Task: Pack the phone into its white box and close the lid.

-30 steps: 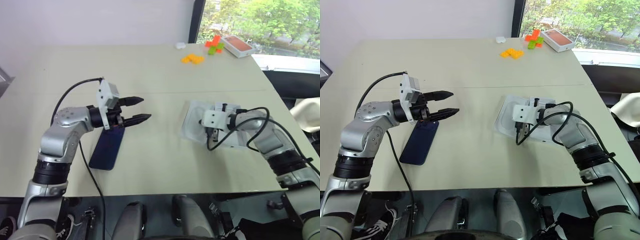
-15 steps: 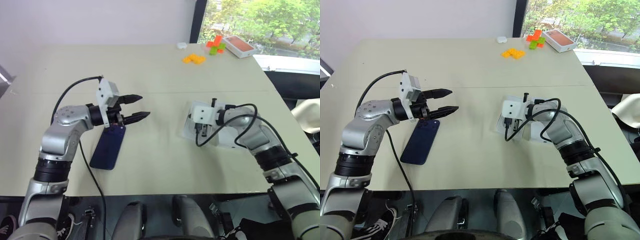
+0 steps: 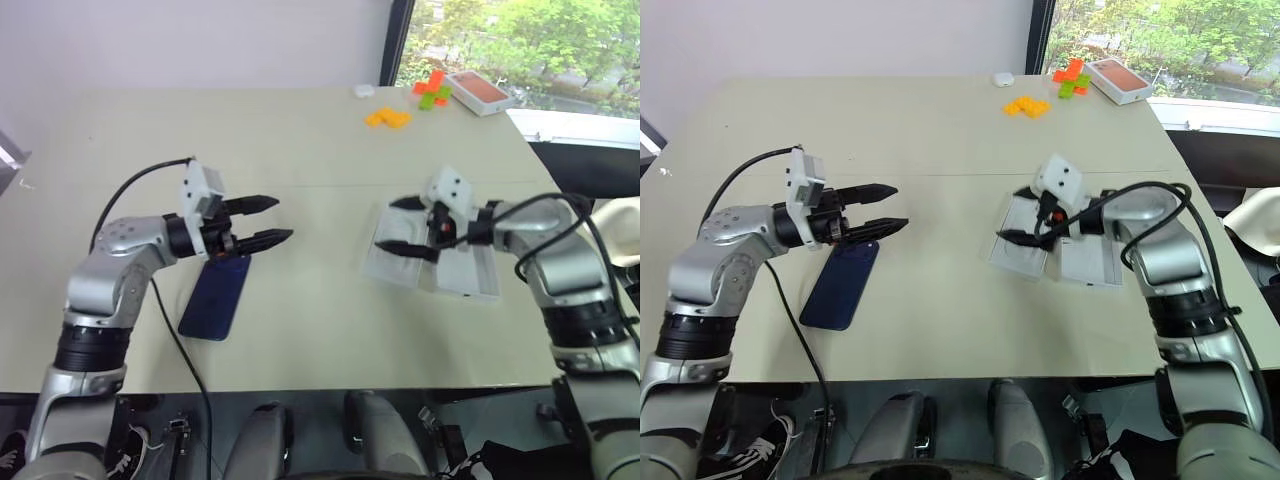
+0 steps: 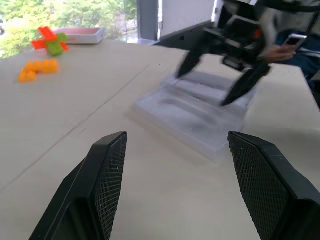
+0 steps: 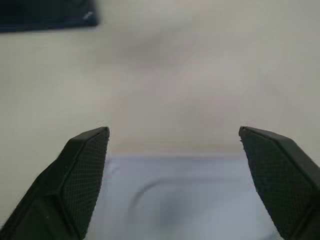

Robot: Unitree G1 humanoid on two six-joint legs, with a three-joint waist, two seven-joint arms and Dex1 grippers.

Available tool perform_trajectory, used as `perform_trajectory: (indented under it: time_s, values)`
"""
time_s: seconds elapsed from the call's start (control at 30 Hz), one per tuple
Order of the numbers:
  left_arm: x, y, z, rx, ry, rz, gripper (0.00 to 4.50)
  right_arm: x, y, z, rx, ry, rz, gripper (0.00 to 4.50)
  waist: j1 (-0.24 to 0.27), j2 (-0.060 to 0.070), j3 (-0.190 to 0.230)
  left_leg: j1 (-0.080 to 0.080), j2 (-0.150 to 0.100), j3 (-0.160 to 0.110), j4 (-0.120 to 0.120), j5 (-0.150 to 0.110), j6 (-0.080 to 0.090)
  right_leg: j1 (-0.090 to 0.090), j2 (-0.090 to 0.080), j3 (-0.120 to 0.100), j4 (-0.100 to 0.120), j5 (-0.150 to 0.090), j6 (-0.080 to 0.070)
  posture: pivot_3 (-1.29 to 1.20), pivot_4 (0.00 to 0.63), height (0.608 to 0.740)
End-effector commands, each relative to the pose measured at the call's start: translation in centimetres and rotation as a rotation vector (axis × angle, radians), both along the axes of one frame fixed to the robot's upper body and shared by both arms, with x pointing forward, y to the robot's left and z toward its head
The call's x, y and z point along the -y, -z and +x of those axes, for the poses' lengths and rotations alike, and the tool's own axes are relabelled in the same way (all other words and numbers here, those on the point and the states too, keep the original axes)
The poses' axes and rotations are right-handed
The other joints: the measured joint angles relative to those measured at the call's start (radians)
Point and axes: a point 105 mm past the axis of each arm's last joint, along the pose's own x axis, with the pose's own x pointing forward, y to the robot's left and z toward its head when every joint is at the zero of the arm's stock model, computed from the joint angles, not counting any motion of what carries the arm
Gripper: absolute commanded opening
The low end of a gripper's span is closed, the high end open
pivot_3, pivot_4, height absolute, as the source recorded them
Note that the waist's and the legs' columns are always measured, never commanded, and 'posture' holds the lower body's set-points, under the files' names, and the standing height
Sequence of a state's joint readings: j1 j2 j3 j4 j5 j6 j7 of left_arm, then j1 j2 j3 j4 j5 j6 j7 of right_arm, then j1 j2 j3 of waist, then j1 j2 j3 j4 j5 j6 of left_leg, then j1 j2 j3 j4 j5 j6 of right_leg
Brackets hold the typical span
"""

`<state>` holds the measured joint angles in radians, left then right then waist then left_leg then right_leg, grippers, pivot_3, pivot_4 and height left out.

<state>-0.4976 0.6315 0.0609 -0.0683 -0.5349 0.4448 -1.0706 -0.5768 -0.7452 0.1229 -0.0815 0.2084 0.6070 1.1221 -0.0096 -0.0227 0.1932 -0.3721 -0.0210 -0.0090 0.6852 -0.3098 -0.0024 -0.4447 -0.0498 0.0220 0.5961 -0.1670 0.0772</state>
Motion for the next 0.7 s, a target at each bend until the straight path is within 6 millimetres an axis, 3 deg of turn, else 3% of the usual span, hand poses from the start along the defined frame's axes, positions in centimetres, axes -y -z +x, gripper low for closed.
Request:
perform_trajectory:
  time_s: [0.03,0.17,0.47,0.57,0.7]
  values:
    - [-0.1,-1.4,-0.5,0.058,0.017,-0.005,3.43,-1.1,1.2,-1.7,-0.050,-0.036,-0.096,4.44,-0.002,0.000,0.000,0.000,0.000,0.001,0.000,0.000,0.000,0.000,0.000,0.000,-0.001,0.000,0.000,0.00,0.150,0.740]
    - [0.0,-1.4,-0.4,0.064,0.011,0.003,3.43,-1.4,2.5,-2.0,-0.076,-0.011,-0.137,4.44,-0.005,0.000,0.000,0.001,0.000,0.002,0.001,0.000,0.000,0.000,0.000,0.001,-0.001,0.000,0.000,0.00,0.150,0.740]
    - [0.0,-1.2,-0.4,0.075,-0.012,0.007,3.43,-0.1,4.3,-0.2,-0.053,0.113,-0.206,4.44,-0.004,0.000,0.000,0.000,0.001,0.002,0.001,0.000,0.000,0.000,0.001,0.001,-0.001,0.000,0.000,0.00,0.150,0.740]
    - [-0.1,-1.2,-0.3,0.077,-0.020,0.009,3.43,-0.6,4.3,-0.1,-0.042,0.097,-0.203,3.57,-0.004,0.000,0.000,0.000,0.001,0.002,0.001,0.000,0.000,0.000,0.001,0.001,-0.001,0.000,0.000,0.00,0.150,0.740]
    - [0.0,-1.3,-0.2,0.084,-0.026,0.010,3.43,-1.0,4.7,-0.2,-0.025,0.057,-0.224,1.55,-0.004,0.000,0.000,0.000,0.001,0.001,0.001,0.000,0.000,0.000,0.002,0.001,-0.001,0.000,0.000,0.00,0.150,0.740]
